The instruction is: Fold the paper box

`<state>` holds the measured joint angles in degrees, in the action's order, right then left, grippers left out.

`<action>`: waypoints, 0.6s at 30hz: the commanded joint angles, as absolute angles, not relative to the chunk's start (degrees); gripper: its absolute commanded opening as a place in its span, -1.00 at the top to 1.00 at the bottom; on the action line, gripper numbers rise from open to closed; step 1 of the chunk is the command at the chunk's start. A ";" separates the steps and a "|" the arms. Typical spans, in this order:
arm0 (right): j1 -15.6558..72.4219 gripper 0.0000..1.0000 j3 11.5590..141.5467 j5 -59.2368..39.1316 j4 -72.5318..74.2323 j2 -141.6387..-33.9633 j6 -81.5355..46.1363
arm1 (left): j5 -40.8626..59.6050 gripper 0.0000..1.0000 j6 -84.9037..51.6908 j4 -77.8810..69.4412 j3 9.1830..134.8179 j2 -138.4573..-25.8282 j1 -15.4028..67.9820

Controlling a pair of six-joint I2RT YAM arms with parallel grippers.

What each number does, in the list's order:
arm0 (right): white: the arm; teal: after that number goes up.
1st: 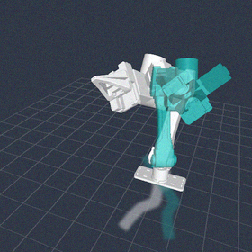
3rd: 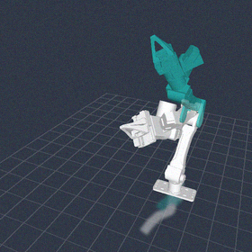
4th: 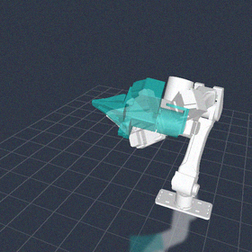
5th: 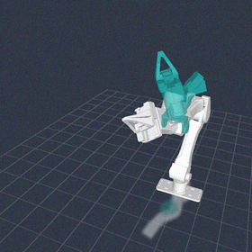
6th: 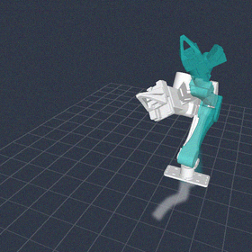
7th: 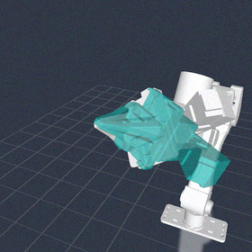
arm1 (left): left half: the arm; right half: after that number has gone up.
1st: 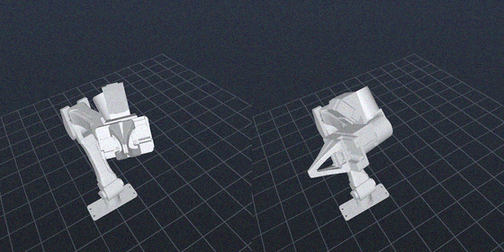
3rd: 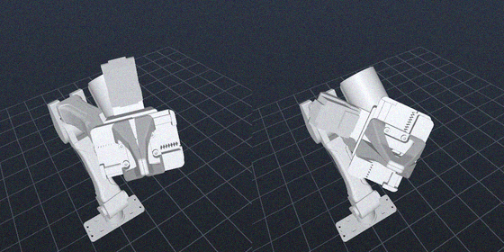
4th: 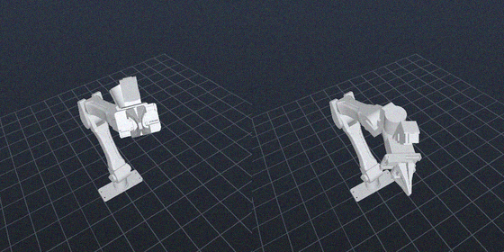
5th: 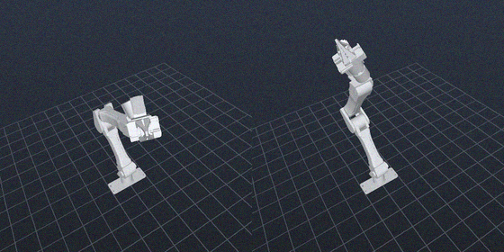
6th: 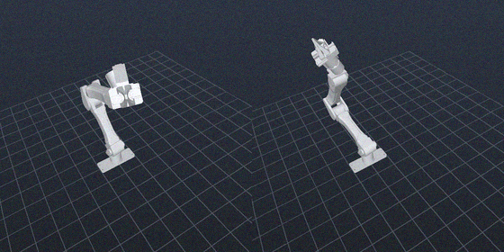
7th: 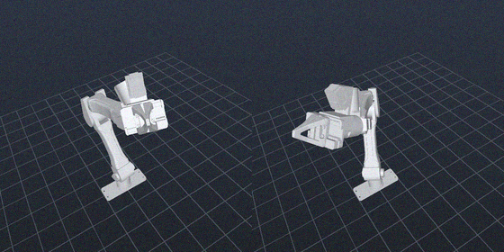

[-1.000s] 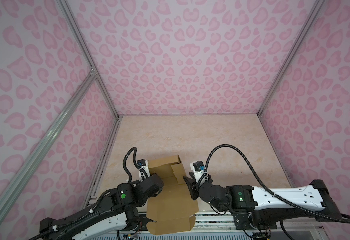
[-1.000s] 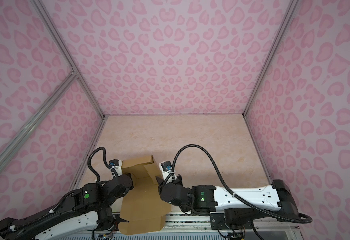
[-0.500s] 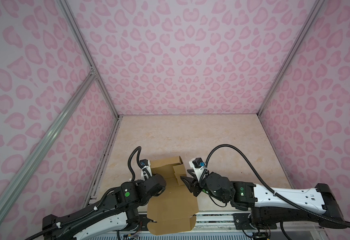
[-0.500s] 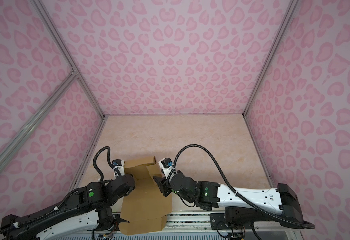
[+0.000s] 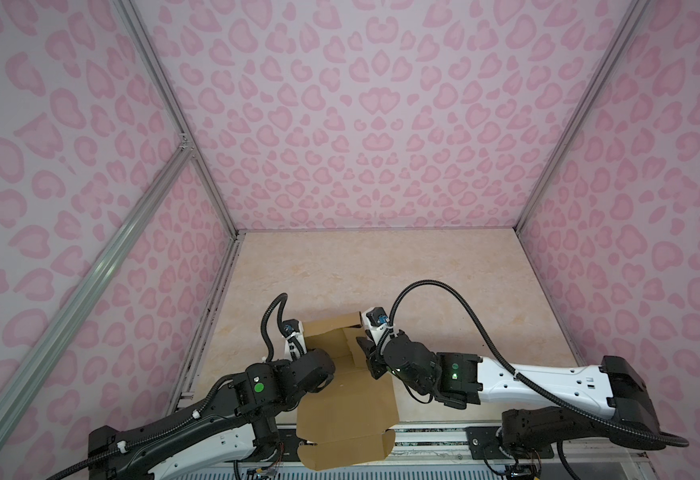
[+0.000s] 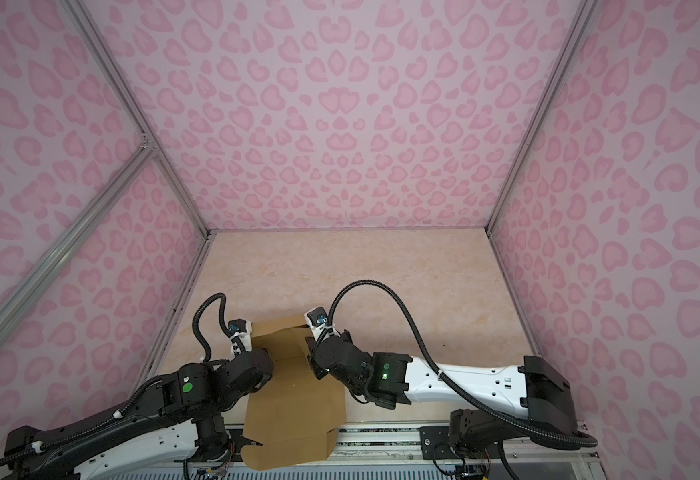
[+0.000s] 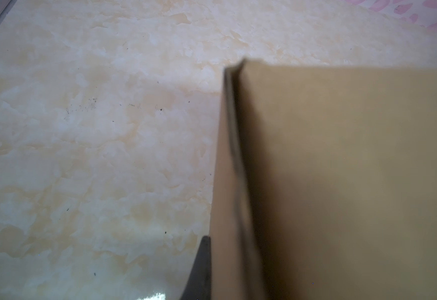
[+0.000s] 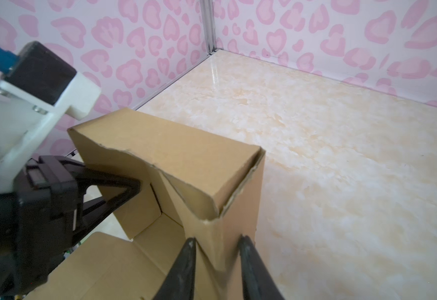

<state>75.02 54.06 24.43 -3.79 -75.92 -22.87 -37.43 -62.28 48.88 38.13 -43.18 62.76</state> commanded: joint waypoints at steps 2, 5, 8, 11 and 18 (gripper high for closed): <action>75.10 0.49 55.50 28.50 -6.77 -77.91 -22.01 | -38.21 0.92 -62.84 46.44 38.13 -43.14 63.07; 75.15 0.59 55.91 29.35 -7.13 -78.58 -21.71 | -38.47 0.92 -62.89 46.15 37.98 -43.07 63.26; 75.14 0.70 56.16 30.18 -7.59 -79.23 -21.40 | -38.66 0.92 -62.89 45.75 38.13 -43.20 63.30; 75.16 0.85 56.62 31.19 -8.41 -79.77 -21.27 | -38.76 0.92 -62.84 45.44 38.38 -43.67 63.39; 75.67 1.00 59.64 37.66 -15.13 -81.62 -21.80 | -39.02 0.92 -63.29 45.00 38.94 -45.27 63.50</action>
<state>75.40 59.07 34.61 -11.25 -80.88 -21.45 -38.06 -62.48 48.05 38.20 -44.82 63.40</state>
